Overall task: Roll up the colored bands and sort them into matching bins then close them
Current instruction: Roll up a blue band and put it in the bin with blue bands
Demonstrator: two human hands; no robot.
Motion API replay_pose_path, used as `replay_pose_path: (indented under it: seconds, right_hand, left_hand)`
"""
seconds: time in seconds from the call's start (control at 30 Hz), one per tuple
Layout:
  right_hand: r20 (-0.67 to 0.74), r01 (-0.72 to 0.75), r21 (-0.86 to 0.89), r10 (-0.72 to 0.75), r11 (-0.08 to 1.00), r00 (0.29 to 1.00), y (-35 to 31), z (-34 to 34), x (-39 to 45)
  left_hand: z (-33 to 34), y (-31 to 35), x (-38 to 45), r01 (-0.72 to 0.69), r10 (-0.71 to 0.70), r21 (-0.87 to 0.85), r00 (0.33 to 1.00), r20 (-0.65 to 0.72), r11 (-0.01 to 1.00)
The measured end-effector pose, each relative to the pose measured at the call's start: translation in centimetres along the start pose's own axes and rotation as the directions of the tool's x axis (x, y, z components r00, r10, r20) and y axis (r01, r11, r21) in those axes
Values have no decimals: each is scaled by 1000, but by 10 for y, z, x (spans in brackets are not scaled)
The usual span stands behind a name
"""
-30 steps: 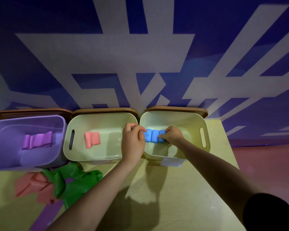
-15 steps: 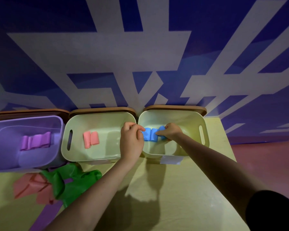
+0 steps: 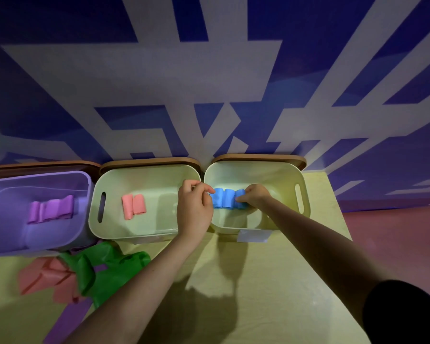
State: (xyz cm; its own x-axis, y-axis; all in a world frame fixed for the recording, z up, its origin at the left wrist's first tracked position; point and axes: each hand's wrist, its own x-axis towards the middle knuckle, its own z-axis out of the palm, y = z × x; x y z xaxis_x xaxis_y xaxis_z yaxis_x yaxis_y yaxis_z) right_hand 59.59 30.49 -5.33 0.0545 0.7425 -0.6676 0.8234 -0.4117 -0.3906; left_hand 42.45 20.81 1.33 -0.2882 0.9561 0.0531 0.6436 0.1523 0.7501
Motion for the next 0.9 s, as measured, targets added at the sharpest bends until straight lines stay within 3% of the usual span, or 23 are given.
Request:
replay_pose_path:
  seconds: [0.4,0.9]
  right_hand:
    - [-57,53,-106,-59,993,997,-2,0,-5]
    - [-81,10,-72,-16,997,997,-3,-11,-9]
  left_hand:
    - [0,0,-1,-7,7,1,1000,-4,1000]
    - [0,-1,-1,-15,15,-5,1000,-4,1000]
